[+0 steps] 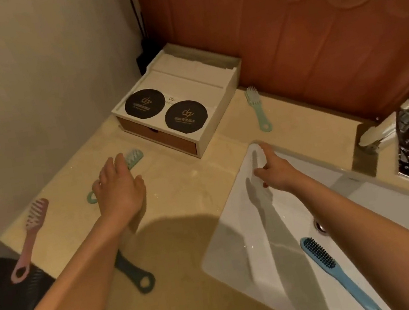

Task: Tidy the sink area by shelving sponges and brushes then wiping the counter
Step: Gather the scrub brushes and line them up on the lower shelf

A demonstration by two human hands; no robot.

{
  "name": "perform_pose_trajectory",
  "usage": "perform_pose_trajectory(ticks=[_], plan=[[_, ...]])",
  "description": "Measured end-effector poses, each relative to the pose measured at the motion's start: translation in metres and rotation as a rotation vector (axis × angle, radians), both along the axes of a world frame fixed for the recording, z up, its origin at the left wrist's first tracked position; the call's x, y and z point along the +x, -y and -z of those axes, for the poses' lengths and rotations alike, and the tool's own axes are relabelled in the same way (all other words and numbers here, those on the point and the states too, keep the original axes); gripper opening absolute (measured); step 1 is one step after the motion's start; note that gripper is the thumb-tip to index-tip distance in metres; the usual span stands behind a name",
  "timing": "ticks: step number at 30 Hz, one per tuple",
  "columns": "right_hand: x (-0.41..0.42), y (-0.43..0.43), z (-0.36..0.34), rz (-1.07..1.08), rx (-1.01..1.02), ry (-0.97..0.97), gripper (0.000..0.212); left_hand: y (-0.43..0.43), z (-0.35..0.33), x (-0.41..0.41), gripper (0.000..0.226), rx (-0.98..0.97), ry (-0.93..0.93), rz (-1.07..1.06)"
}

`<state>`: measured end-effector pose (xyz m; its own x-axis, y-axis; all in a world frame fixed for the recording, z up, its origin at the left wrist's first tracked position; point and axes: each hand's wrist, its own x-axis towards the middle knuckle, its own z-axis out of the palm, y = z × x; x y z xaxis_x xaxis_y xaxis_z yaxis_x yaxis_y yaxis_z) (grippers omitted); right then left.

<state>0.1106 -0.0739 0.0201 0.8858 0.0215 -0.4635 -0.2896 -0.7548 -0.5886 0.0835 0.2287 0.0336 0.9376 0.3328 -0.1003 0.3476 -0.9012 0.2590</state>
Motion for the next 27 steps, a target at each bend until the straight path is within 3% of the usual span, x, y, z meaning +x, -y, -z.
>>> perform_pose_trajectory(ticks=[8, 12, 16, 22, 25, 27], plan=[[0.043, 0.007, 0.001, 0.124, -0.129, 0.038, 0.072, -0.014, 0.003, 0.031, 0.049, 0.069, 0.013, 0.008], [0.042, 0.004, 0.006, 0.177, -0.129, 0.108, 0.047, -0.012, 0.007, 0.035, 0.032, 0.074, 0.019, 0.077], [0.033, 0.002, 0.008, 0.197, -0.109, 0.196, 0.031, -0.005, 0.004, 0.032, 0.031, 0.024, 0.105, 0.127], [0.032, -0.004, 0.012, 0.197, -0.072, 0.282, 0.023, 0.021, -0.016, 0.017, 0.032, -0.18, 0.223, 0.219], [0.028, -0.007, 0.012, 0.291, 0.005, 0.352, 0.007, 0.037, -0.029, 0.008, 0.029, -0.39, 0.278, 0.261], [0.021, -0.01, 0.011, 0.428, 0.092, 0.427, 0.008, 0.049, -0.037, 0.002, 0.024, -0.602, 0.274, 0.262]])
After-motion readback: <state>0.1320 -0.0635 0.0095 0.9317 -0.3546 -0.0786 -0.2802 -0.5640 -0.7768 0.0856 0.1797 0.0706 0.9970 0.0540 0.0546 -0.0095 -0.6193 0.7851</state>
